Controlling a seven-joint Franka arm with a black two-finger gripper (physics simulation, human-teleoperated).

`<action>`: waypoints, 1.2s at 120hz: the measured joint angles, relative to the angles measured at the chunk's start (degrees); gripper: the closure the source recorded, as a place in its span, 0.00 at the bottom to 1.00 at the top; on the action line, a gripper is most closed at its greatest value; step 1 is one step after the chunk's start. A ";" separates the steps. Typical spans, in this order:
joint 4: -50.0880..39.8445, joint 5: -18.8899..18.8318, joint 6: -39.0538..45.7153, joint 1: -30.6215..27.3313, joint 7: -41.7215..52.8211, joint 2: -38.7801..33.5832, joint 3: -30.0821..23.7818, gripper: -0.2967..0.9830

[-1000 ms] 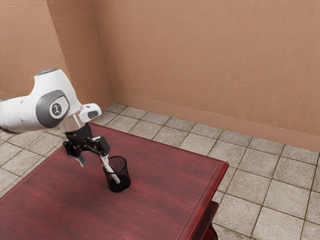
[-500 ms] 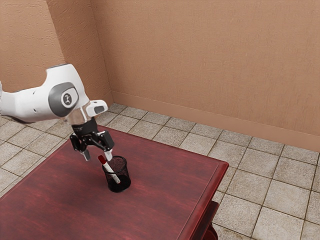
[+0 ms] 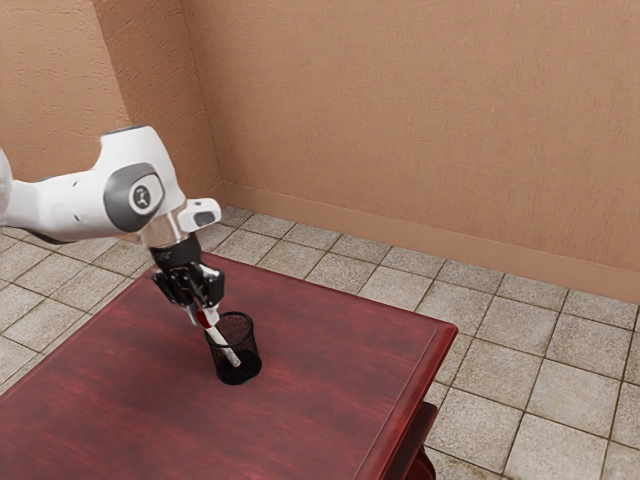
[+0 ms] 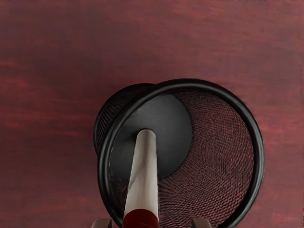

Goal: Take the marker out of the pen holder and place it to the left of the pen holder.

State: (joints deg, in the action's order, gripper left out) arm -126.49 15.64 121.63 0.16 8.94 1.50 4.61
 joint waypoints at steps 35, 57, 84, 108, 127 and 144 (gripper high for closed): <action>0.00 -0.38 0.64 1.34 0.66 -0.15 -0.17 0.81; 6.50 -2.44 -4.50 1.25 0.44 -1.79 -0.31 0.83; 18.29 -10.91 -24.50 2.92 -0.32 -1.02 1.34 0.85; 32.83 -17.00 -46.27 0.70 -1.84 16.85 5.95 0.85; 36.95 -18.07 -59.29 0.28 -4.50 27.65 7.23 0.85; 37.76 -18.20 -65.33 0.09 -7.05 32.08 7.22 0.85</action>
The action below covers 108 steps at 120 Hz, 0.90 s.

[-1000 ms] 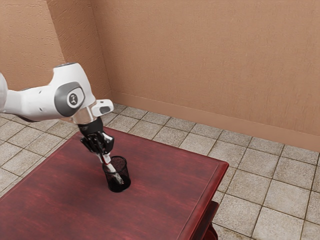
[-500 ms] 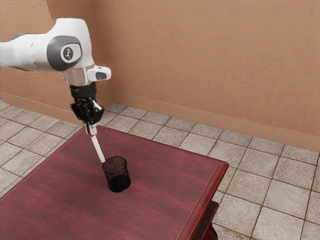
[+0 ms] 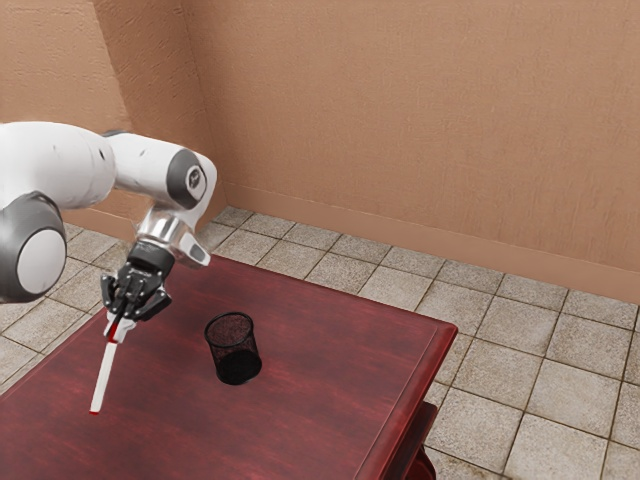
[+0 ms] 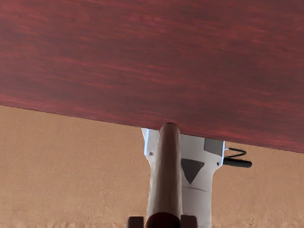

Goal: Take the marker out of the pen holder and place it to the left of the pen holder.

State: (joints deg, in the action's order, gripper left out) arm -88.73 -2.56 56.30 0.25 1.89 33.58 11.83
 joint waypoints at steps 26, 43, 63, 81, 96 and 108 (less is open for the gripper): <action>7.69 0.05 -4.07 -1.23 -2.78 7.54 0.08 0.85; 10.70 0.22 -5.09 -2.05 -3.53 10.85 -0.02 0.70; 12.24 0.88 1.75 -2.18 -3.74 9.91 -0.77 0.45; 1.21 2.46 14.80 -1.78 -1.88 -15.08 -7.26 0.34; -6.91 1.11 23.54 -2.16 -1.41 -32.06 -12.53 0.29; -4.62 0.31 25.99 0.35 -2.40 -33.70 -14.43 0.27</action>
State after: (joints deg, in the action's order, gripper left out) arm -93.35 -2.24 82.28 0.60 -0.51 -0.12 -2.60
